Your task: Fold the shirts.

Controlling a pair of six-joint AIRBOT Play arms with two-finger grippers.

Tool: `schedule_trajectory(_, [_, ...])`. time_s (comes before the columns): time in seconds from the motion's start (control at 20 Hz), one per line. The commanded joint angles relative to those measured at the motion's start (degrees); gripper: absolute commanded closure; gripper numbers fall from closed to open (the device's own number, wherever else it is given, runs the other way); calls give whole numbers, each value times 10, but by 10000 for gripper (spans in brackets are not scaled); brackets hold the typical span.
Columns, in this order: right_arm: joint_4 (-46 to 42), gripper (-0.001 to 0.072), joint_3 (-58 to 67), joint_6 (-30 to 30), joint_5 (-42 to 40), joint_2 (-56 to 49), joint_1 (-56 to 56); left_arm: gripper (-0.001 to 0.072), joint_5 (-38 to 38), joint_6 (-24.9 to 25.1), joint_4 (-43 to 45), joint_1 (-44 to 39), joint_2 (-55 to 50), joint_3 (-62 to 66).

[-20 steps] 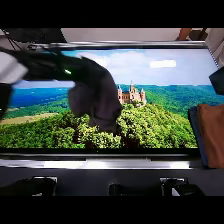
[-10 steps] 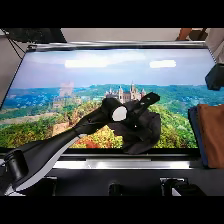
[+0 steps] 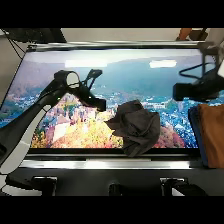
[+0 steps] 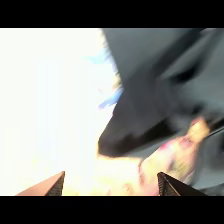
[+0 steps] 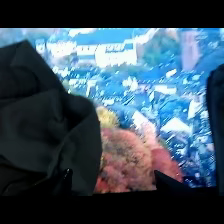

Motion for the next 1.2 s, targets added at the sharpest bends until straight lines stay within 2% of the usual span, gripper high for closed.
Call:
schedule_trajectory(0.0, [115,113,-111,-9,-10,2,1,43,30,0,-94,63,2,-132])
schedule_trajectory(0.15, [170,113,-205,-30,-47,25,1,44,127,6,-217,61,1,-235])
schedule_trajectory(0.25, [180,113,-241,-42,-54,37,1,44,178,37,-291,51,-4,-271])
schedule_trajectory(0.5, [226,105,-272,-72,-53,47,1,48,252,37,-341,29,-14,-277])
schedule_trajectory(0.55, [245,81,-283,-81,-53,47,1,53,258,37,-343,23,-17,-277])
schedule_trajectory(0.65, [276,68,-310,-100,-57,47,1,131,267,37,-343,16,-24,-277])
schedule_trajectory(0.7, [297,68,-320,-119,-58,47,1,132,273,37,-343,15,-26,-277])
schedule_trajectory(0.8, [318,68,-339,-139,-75,55,1,273,283,37,-343,15,-28,-277])
schedule_trajectory(0.9, [306,67,-357,-144,-87,58,1,547,287,37,-343,15,-29,-277])
schedule_trajectory(0.95, [305,67,-368,-149,-94,58,1,656,287,38,-343,14,-30,-277])
schedule_trajectory(1.0, [307,67,-384,-160,-105,58,4,678,287,44,-343,14,-30,-277])
schedule_trajectory(1.15, [294,67,-413,-188,-136,58,73,679,281,49,-343,15,-30,-277])
